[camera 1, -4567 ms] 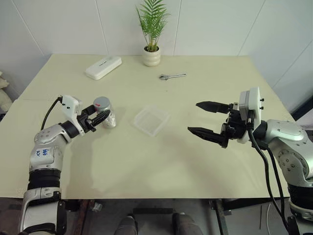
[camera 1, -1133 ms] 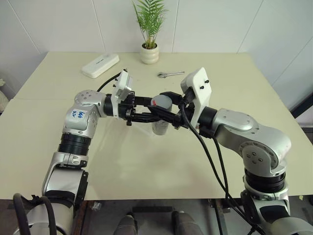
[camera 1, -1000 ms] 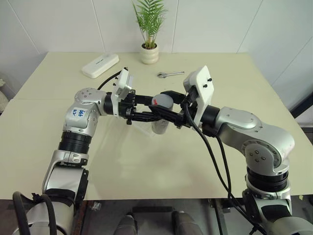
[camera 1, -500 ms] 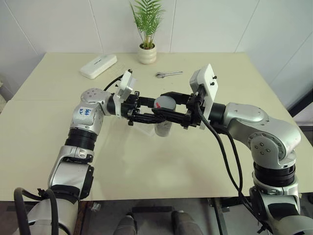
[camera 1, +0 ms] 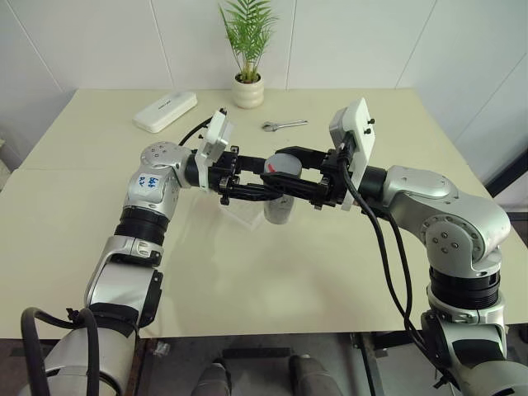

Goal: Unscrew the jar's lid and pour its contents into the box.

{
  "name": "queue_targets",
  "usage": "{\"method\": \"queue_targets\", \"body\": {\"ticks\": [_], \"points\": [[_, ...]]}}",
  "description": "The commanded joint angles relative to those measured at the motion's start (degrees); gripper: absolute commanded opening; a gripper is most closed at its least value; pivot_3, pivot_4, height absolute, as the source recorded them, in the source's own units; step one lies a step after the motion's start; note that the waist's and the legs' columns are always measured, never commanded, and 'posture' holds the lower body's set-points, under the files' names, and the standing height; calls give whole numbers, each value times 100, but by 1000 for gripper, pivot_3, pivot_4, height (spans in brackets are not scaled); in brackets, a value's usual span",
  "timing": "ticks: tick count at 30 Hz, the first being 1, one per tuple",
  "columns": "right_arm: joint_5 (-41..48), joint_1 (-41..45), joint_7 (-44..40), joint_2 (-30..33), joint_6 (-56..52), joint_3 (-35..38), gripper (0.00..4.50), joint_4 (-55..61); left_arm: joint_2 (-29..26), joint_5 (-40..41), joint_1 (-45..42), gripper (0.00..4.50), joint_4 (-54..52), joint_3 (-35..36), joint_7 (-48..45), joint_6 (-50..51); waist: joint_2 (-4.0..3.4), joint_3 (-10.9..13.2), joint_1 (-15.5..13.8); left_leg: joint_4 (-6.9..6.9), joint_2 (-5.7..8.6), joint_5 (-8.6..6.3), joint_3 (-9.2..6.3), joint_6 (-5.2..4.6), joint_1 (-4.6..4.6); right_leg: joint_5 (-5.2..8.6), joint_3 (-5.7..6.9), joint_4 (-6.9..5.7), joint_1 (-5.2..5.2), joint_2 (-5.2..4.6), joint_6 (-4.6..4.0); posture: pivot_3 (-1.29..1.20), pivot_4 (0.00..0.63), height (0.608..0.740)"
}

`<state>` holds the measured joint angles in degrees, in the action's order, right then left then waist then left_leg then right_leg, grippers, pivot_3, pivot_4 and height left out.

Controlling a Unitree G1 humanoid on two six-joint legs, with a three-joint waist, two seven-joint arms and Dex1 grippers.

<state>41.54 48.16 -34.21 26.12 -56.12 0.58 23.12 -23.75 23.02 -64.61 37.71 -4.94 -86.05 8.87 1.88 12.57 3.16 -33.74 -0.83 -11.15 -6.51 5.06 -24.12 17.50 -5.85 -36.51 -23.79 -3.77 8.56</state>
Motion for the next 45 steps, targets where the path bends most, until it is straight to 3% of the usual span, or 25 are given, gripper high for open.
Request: {"method": "queue_targets", "body": {"ticks": [1,5,11,45], "points": [[827,320,-972,-278,465,-199,2583,778,1,-253,-36,2143,200,-146,-195,110,0,0,1,0,0,0,0,0,0,0,0,0,0,0,0,0,150,740],[807,300,-989,-260,450,-205,2583,751,-48,-180,28,2141,-118,-141,-163,241,0,0,1,0,0,0,0,0,0,0,-1,0,0,0,0,0,150,740],[665,293,-1024,-229,543,-217,4496,698,-153,-80,101,2105,-445,-105,-83,390,-2,1,4,-1,-2,0,-2,0,0,0,0,-1,1,4,0,0,150,740],[-44,-50,-679,140,1049,-244,4500,449,-1067,-41,414,2072,-1761,24,-34,1220,-8,5,12,-6,-8,1,-14,1,0,2,1,-9,3,18,-5,0,150,740]]}}
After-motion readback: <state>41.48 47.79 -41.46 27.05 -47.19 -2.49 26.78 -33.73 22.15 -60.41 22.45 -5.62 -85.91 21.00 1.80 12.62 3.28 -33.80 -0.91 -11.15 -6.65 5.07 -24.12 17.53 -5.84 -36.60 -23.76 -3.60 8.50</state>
